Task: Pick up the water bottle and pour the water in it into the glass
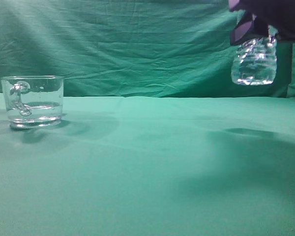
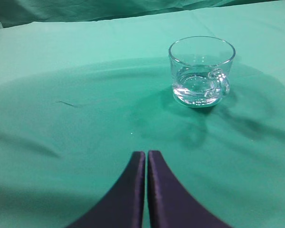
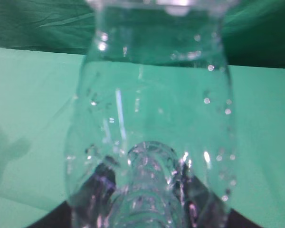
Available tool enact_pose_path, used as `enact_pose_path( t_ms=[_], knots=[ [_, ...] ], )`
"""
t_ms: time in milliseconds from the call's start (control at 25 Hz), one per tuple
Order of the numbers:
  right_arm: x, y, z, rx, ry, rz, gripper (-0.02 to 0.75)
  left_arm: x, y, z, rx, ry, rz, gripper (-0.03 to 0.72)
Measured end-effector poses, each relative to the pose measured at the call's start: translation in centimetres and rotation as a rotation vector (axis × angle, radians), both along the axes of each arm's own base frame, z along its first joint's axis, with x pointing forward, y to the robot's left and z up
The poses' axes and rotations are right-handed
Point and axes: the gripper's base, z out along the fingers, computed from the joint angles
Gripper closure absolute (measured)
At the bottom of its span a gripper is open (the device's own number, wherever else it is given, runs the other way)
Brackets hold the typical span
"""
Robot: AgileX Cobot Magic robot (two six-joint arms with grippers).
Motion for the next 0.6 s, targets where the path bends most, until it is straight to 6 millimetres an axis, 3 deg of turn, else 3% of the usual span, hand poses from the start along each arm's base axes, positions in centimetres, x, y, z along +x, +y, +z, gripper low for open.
enact_pose_path(
  t_ms=[320,600],
  knots=[
    [0.9,0.4,-4.8,-0.021,0.033,0.013,0.465,0.0,0.0,0.0,0.000,0.000,0.000,0.688],
    [1.0,0.7,-5.4,-0.040,0.003,0.058,0.465,0.0,0.0,0.0,0.000,0.000,0.000,0.688]
  ],
)
